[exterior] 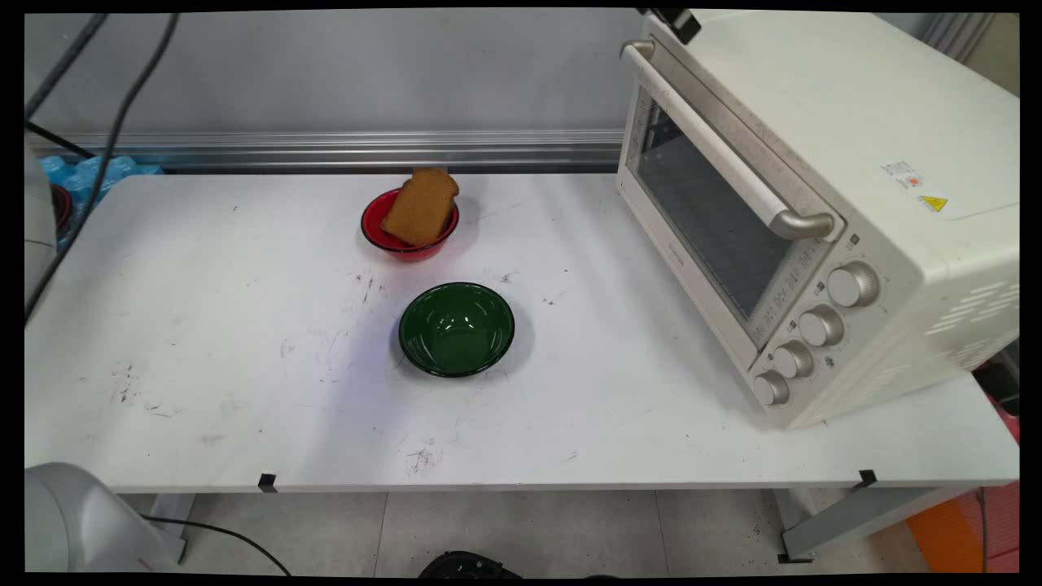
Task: Open the oven
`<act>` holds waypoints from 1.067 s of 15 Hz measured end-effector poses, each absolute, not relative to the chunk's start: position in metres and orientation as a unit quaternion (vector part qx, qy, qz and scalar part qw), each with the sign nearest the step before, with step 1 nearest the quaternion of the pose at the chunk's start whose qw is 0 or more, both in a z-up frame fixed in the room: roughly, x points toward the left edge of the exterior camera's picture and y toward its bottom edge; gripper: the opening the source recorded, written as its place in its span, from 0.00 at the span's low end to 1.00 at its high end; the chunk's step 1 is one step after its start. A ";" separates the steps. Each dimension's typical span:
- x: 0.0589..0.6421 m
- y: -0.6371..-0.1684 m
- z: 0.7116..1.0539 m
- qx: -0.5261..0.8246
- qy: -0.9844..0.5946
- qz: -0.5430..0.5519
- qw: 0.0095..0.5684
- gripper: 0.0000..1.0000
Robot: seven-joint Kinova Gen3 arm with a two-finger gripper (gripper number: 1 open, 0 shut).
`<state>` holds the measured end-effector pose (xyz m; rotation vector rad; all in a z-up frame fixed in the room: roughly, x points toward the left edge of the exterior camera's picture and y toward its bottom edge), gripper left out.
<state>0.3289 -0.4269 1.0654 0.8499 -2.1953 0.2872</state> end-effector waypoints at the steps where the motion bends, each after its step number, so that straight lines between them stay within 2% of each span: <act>1: 0.323 -0.430 1.063 0.330 -0.860 0.113 0.372 1.00; 16: 0.261 -0.445 1.033 0.354 -0.872 0.135 0.310 1.00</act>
